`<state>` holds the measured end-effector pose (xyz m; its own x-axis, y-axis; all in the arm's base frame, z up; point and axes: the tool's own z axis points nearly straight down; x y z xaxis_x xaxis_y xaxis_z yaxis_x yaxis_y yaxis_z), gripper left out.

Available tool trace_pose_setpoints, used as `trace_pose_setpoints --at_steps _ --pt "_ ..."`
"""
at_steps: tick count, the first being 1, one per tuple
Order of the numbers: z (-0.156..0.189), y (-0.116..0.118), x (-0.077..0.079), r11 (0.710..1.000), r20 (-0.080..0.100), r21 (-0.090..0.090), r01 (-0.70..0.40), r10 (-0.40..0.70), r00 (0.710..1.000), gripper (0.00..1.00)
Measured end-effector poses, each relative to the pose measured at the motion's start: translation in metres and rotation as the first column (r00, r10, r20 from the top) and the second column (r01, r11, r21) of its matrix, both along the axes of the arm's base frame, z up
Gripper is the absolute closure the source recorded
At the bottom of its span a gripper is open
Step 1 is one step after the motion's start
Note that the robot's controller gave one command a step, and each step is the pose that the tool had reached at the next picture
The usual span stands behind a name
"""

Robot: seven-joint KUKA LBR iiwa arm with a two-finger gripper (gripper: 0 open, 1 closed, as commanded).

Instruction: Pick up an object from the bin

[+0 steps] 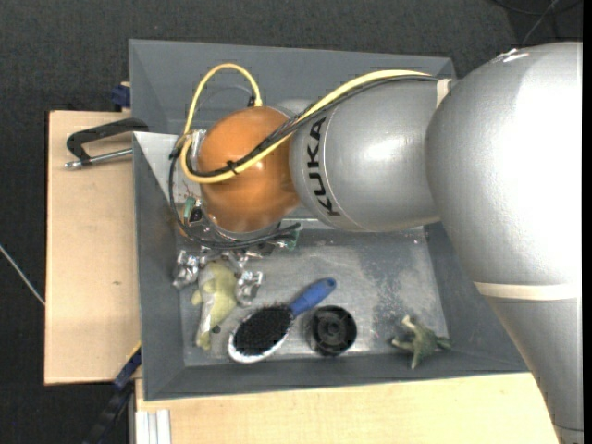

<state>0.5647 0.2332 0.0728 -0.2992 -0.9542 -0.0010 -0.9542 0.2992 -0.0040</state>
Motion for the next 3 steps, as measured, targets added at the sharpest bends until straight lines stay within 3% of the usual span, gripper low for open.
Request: trace_pose_setpoints --at_steps 1,2,3 --pt "0.001 0.000 0.001 1.000 -0.002 0.002 0.003 -0.003 1.000 0.00" --pt "0.002 0.002 0.001 1.000 -0.001 0.004 0.003 -0.003 1.000 1.00" --pt "0.130 0.004 0.004 1.000 0.010 0.009 0.006 -0.006 1.000 1.00"
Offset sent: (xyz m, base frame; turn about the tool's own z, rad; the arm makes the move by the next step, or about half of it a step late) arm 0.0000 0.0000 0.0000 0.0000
